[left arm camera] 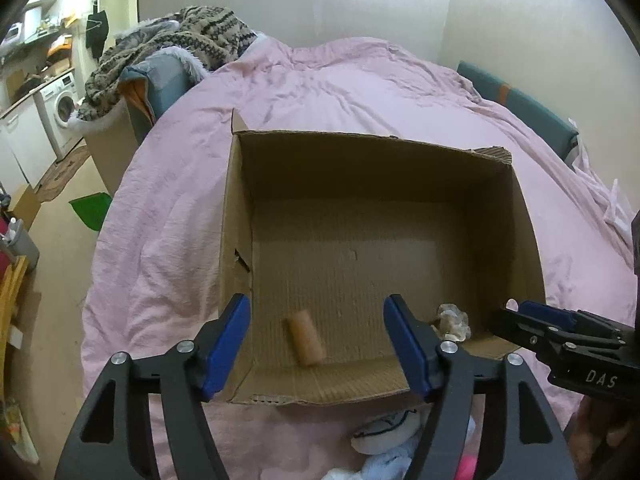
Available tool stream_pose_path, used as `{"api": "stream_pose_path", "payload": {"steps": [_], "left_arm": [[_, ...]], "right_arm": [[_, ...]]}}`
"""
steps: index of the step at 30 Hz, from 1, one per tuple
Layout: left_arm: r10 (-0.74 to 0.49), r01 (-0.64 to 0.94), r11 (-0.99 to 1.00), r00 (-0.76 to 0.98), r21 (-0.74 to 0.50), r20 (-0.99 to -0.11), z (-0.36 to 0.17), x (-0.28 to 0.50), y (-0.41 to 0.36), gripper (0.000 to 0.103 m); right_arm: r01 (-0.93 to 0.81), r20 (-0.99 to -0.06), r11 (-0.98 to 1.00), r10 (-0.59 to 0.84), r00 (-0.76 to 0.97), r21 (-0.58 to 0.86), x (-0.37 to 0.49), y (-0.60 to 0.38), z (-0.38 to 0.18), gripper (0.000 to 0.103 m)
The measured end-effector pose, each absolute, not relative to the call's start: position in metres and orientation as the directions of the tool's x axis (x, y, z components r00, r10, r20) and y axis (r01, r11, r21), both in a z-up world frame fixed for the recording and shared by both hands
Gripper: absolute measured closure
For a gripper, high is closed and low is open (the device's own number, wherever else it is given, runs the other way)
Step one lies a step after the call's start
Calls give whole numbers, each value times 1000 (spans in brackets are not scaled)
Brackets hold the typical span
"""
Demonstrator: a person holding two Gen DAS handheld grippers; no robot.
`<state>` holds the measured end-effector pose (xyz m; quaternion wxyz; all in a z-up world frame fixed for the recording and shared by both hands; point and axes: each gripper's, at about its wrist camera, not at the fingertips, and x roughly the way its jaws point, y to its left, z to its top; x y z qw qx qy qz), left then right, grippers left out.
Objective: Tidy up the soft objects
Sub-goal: 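Open both grippers to drop the scrunchie and the tube into the box, then move the left gripper to the white lace scrunchie and grasp it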
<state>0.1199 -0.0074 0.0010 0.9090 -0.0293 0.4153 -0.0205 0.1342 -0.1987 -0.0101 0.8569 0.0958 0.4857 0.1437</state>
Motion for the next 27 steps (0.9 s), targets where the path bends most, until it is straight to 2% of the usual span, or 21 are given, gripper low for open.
{"api": "stream_pose_path", "payload": {"steps": [10,14,22,27], "left_arm": [[-39,-31,996,651,-79,-758,8,109,5,37],[-29,-62,993,685,-98,-728,23,93,14,37],[12,-58,998,661,-35,-751,30,73,17,37],[11,-74,996,669,-52,-743,38,58,21,36]], "right_arm": [[-159,-802,938,347,487,309,129,-199,-6,33],[-166,-797,936,350,492,309,126,-200,-2,33],[-174,-794,932,362,489,319,114,-202,3,33],[-196,-787,926,378,488,324,99,-201,9,33]]}}
